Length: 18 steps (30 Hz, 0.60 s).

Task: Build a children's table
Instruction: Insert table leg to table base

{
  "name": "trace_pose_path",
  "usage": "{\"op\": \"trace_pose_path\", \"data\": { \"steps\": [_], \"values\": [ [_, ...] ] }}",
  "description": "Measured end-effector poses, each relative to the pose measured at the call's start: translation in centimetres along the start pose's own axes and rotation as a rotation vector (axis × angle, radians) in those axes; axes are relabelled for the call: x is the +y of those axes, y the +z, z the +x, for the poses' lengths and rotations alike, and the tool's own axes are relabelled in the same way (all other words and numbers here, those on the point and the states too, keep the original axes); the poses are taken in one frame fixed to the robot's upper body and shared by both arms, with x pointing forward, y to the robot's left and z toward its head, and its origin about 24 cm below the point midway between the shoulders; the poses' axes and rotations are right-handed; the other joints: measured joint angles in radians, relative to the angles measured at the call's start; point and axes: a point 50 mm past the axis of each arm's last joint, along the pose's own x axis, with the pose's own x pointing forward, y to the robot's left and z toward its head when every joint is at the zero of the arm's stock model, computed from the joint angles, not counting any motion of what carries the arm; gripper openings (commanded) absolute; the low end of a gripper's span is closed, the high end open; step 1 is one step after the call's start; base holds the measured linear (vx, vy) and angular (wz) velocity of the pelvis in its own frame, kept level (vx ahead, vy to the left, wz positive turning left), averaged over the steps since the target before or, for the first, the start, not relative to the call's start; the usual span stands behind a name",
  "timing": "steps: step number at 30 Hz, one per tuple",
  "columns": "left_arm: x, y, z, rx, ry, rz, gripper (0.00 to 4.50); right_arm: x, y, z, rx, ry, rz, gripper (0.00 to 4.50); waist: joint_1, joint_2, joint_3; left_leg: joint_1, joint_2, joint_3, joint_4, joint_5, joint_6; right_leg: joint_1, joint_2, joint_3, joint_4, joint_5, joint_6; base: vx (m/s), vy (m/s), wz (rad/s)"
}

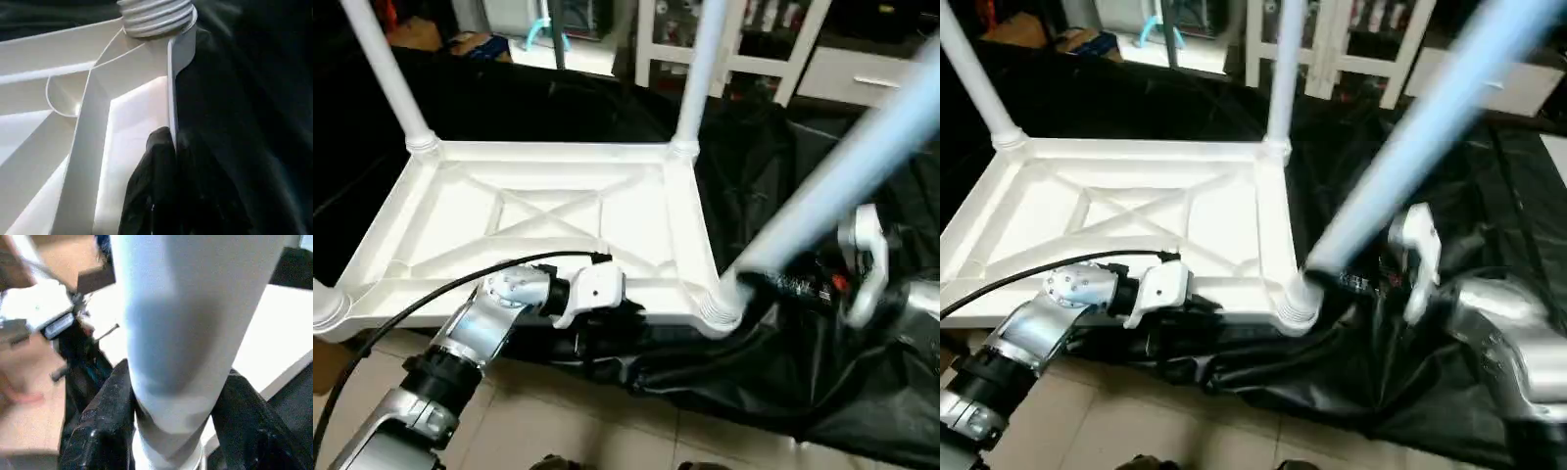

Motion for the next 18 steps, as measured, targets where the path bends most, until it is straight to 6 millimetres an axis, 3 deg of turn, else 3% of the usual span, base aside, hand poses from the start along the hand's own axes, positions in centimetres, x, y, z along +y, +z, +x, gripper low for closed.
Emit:
{"op": "trace_pose_path", "data": {
  "steps": [2,7,8,12,17,18],
  "values": [
    [0.3,0.2,0.2,-0.001,0.021,0.015,0.00,-0.6,1.8,-0.2,-0.081,-0.013,0.031,1.78,-0.001,0.006,0.004,-0.003,0.000,0.000,0.000,0.005,0.002,-0.003,0.000,0.000,0.001,0.001,-0.002,0.000,0.000,0.00],
    [0.8,0.5,0.5,-0.006,0.060,0.039,0.00,-1.1,5.4,-2.3,-0.239,0.014,0.103,1.78,0.006,0.006,0.004,-0.004,0.001,0.000,-0.001,0.008,0.007,-0.006,0.001,-0.002,0.005,0.001,-0.002,0.000,0.000,0.00],
    [0.9,0.6,0.5,-0.012,0.067,0.037,0.45,-1.1,5.7,-2.8,-0.255,0.024,0.126,1.78,0.007,0.006,0.004,-0.006,0.001,0.000,-0.001,0.008,0.007,-0.008,0.000,-0.002,0.006,0.001,-0.002,0.000,0.000,0.00],
    [2.0,1.8,-0.2,-0.147,0.159,-0.025,0.76,-1.0,6.3,-3.9,-0.292,0.050,0.177,1.78,0.013,0.007,0.004,-0.018,0.004,0.000,0.008,0.009,0.008,-0.020,0.002,-0.004,0.017,0.001,-0.002,0.000,0.000,0.00],
    [3.6,4.2,-2.5,-0.363,0.228,-0.150,1.04,-1.2,7.1,-3.9,-0.326,0.047,0.198,1.78,0.018,0.008,0.003,-0.014,0.006,0.000,0.014,0.012,0.005,-0.019,0.002,-0.003,0.025,0.000,-0.002,0.000,0.000,0.00],
    [3.8,4.5,-2.9,-0.392,0.229,-0.174,1.34,-1.2,7.3,-3.7,-0.331,0.044,0.195,1.78,0.019,0.008,0.003,-0.014,0.006,0.000,0.014,0.014,0.005,-0.019,0.001,-0.003,0.026,0.000,-0.002,0.000,0.000,0.00]
  ]
}}
